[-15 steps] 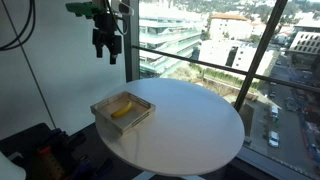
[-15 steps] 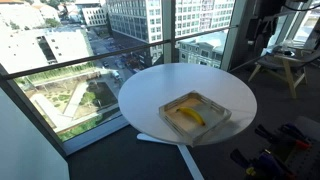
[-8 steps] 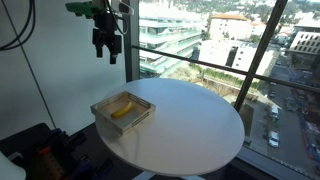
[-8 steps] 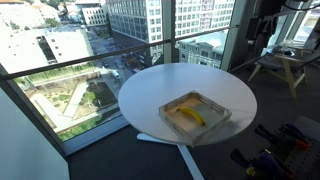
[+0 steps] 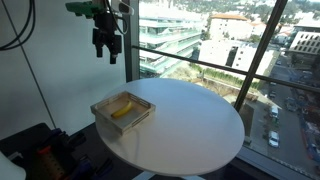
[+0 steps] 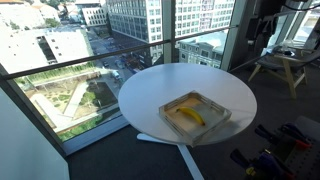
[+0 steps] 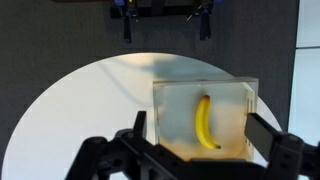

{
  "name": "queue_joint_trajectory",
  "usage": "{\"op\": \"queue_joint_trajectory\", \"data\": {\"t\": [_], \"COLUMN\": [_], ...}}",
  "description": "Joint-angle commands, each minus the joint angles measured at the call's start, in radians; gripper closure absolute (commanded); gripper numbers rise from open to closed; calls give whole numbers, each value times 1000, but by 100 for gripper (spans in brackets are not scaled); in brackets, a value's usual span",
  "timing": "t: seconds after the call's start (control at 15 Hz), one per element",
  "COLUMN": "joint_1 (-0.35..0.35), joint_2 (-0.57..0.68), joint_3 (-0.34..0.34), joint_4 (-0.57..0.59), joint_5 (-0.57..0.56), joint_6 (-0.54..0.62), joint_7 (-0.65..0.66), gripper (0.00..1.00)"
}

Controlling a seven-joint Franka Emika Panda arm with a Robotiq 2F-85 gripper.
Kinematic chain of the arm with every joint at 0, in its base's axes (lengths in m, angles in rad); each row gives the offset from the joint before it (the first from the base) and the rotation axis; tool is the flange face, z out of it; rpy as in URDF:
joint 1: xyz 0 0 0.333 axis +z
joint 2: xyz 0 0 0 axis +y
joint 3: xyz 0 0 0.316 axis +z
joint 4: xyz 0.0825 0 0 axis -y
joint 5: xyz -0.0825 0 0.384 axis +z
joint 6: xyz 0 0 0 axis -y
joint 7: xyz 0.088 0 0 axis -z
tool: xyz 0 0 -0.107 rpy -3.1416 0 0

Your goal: Put the banana on the table

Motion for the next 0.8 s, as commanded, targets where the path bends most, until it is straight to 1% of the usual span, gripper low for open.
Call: {"op": "queue_joint_trajectory", "data": {"t": [0.0,0.33,0.73], "joint_1": [-8,-4,5], "joint_2": [1,3,15], "joint_3": [7,5,8], "joint_4": [2,6,25], "joint_5": [2,3,0], "joint_6": [-2,36,133], "joint_7": [-3,-21,-61], "gripper": [0,0,0]}}
